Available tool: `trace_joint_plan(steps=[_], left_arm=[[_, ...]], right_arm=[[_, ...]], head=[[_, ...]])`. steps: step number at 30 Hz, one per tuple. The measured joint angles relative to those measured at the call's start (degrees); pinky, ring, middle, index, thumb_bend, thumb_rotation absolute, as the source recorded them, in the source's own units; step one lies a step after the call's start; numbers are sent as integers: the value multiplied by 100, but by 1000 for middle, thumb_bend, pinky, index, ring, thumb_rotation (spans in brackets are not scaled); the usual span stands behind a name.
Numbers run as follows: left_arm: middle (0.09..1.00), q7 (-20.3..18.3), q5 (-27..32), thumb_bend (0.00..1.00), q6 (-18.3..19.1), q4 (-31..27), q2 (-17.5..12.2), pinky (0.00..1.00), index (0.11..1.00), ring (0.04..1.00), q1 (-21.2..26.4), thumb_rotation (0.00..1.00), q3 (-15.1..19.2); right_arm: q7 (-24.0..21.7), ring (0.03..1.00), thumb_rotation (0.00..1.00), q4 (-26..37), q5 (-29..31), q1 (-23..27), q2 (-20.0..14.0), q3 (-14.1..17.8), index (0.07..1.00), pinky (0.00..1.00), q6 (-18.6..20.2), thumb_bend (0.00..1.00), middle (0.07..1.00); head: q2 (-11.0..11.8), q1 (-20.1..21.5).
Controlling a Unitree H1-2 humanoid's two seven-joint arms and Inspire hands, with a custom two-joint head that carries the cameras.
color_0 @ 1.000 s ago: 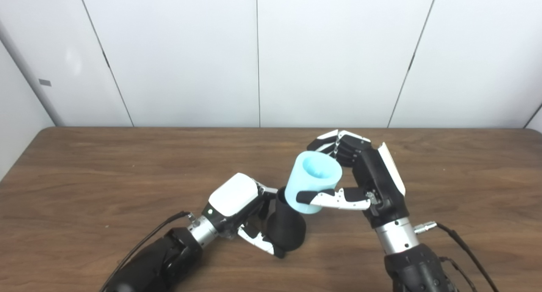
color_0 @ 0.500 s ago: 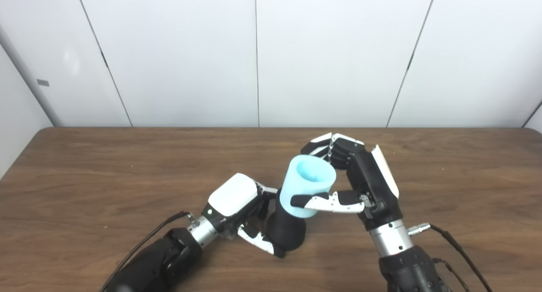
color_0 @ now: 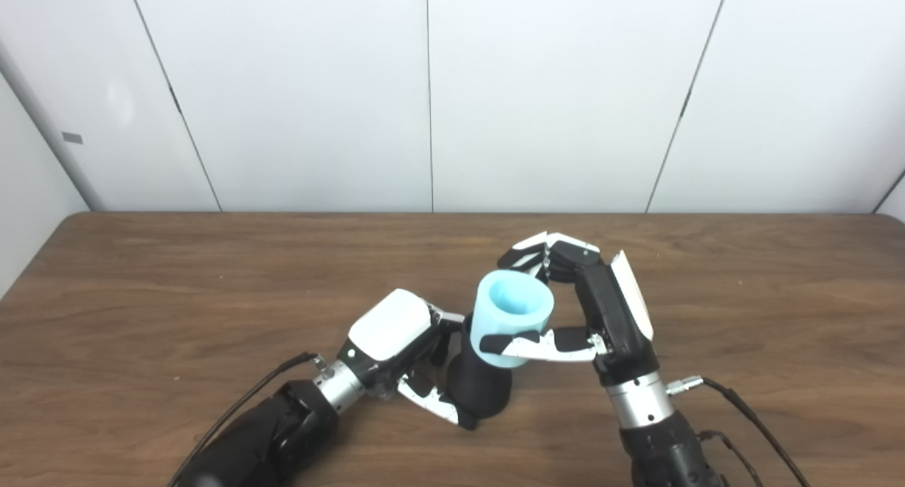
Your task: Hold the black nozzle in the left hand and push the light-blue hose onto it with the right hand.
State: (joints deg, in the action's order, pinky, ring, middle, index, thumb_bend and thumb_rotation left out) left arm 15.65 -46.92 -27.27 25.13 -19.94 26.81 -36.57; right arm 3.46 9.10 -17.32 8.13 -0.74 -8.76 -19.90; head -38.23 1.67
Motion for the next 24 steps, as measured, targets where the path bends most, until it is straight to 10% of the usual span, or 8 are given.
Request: trace_joint_plan(steps=[24], left_arm=[[471,3,-10,525,6,-9,-1,121,480,171,-1,0,-11]], right_arm=[[1135,202,0,-465,-344,261,30,-266,509,137,-472,525,443]], head=[[18,-17]])
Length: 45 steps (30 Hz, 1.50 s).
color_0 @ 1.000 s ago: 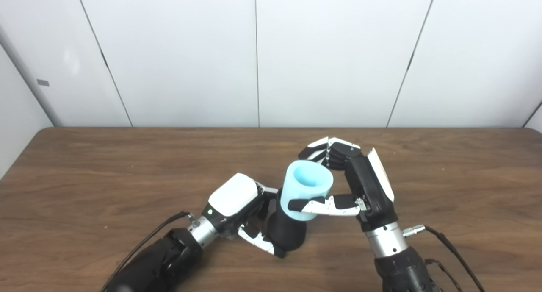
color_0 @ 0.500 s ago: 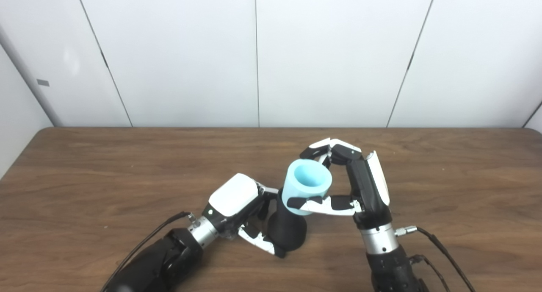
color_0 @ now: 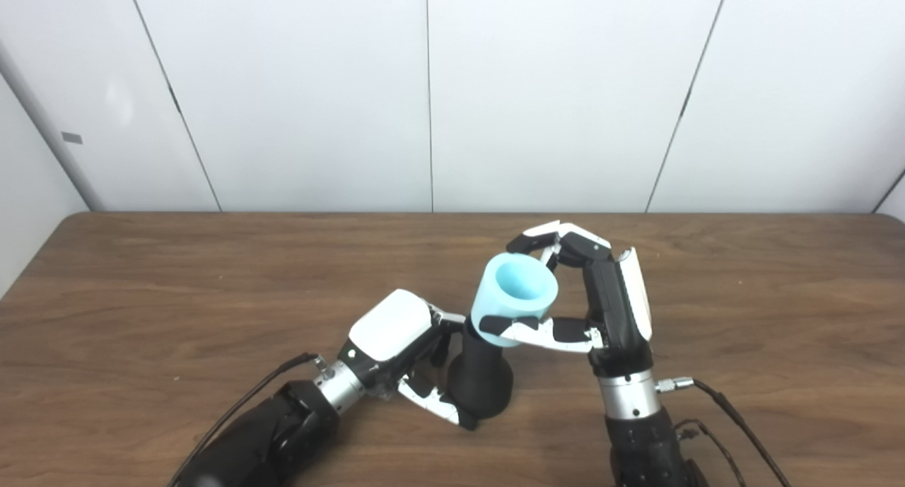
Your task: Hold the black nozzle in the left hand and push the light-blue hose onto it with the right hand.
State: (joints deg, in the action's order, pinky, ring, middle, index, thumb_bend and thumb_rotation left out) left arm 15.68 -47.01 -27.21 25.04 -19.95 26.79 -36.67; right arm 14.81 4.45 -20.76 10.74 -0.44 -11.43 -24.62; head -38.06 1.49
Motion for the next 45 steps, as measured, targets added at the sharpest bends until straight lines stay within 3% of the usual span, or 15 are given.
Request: trace_joint_plan(steps=[9,17,23,30,40,45], left_arm=[[471,-23,-1,525,6,-35,-2,121,480,172,-17,0,13],[471,-64,-18,525,61,-128,-1,120,480,171,-87,0,78],[471,-66,-28,525,73,-143,-1,115,479,165,-103,0,92],[471,-100,-29,525,114,-190,5,116,479,165,-148,0,141],[471,-91,-47,525,116,-187,15,120,479,171,-148,0,140],[471,-84,-62,525,116,-185,19,136,479,191,-139,0,125]], right_arm=[[248,157,0,-214,-41,-5,16,-202,503,109,-69,527,457],[828,193,0,-502,-38,29,-19,-460,499,137,-156,527,465],[1305,301,0,-701,-56,149,-193,-761,500,240,-157,527,462],[1629,302,0,-848,-55,248,-307,-1014,498,236,-158,527,464],[1750,233,0,-863,-33,268,-396,-1197,500,169,-158,527,462],[1655,289,0,-827,-122,225,-397,-1335,501,219,-157,527,458]], head=[[-9,-35],[-35,-105],[-62,-114],[-70,-132],[-53,-132],[-53,-132]])
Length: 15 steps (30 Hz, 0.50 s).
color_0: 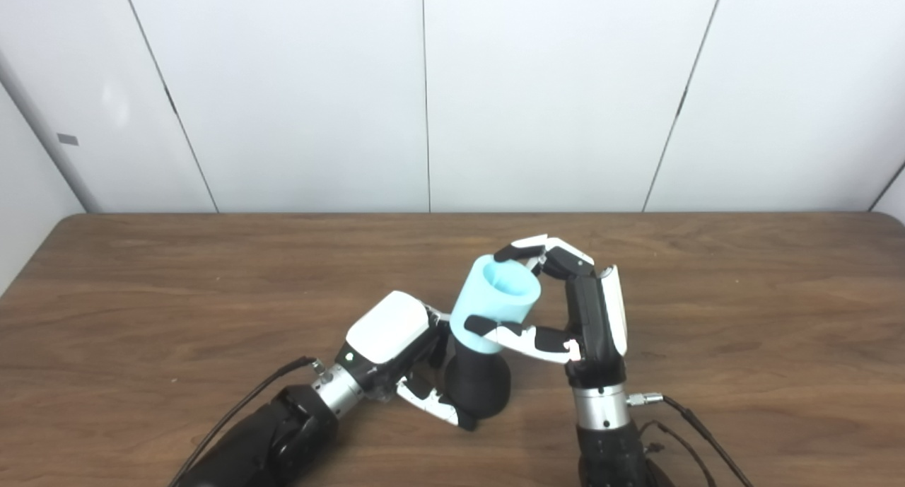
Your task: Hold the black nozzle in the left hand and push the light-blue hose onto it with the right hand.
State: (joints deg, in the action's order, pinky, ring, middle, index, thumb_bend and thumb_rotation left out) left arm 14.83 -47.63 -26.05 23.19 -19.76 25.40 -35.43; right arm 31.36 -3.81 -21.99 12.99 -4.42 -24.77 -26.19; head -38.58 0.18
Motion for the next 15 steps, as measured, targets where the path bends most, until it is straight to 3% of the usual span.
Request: trace_joint_plan(steps=[6,15], left_arm=[[471,2,-3,525,0,1,3,132,479,182,0,0,-2],[471,15,3,525,0,7,2,124,479,174,8,0,-22]], right_arm=[[3,398,0,90,-130,-36,-88,-87,524,302,0,516,475],[17,405,0,125,-270,-41,-192,-11,519,313,0,516,484]], head=[[9,44],[26,114]])
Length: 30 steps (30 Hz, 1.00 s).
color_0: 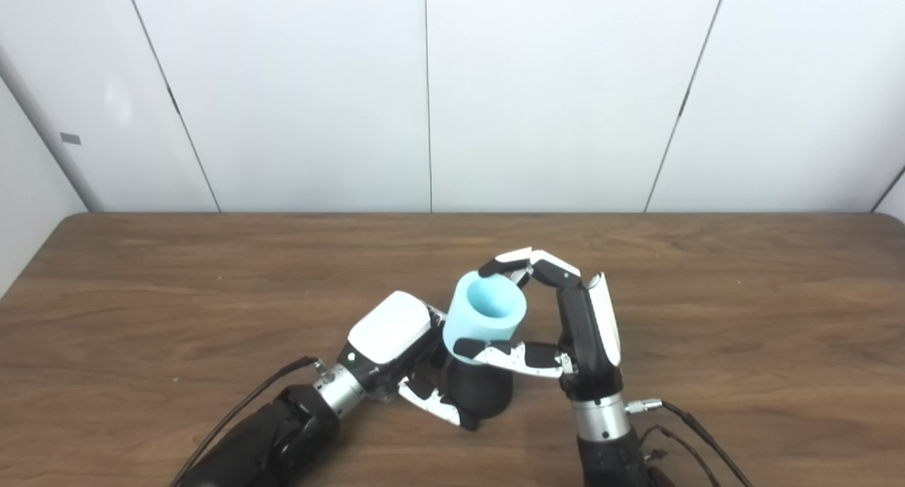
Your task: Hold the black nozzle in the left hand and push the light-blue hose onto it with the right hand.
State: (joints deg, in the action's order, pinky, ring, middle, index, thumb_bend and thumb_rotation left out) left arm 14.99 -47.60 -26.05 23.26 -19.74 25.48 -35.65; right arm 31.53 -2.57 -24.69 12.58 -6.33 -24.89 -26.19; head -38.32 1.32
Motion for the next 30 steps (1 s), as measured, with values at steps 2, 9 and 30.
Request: trace_joint_plan(steps=[2,9,30], left_arm=[[471,-1,-1,525,0,0,0,117,479,168,0,0,0],[471,-24,0,525,0,-2,1,124,480,176,-2,0,8],[471,-43,-2,526,0,-9,10,121,480,172,-8,0,21]], right_arm=[[-9,399,0,0,-2,1,-50,49,517,300,0,516,491],[-282,386,0,19,-40,-28,-59,315,524,274,1,514,496],[-987,412,0,369,-775,-68,-54,766,516,331,2,518,473]], head=[[9,9],[18,26],[-9,44]])
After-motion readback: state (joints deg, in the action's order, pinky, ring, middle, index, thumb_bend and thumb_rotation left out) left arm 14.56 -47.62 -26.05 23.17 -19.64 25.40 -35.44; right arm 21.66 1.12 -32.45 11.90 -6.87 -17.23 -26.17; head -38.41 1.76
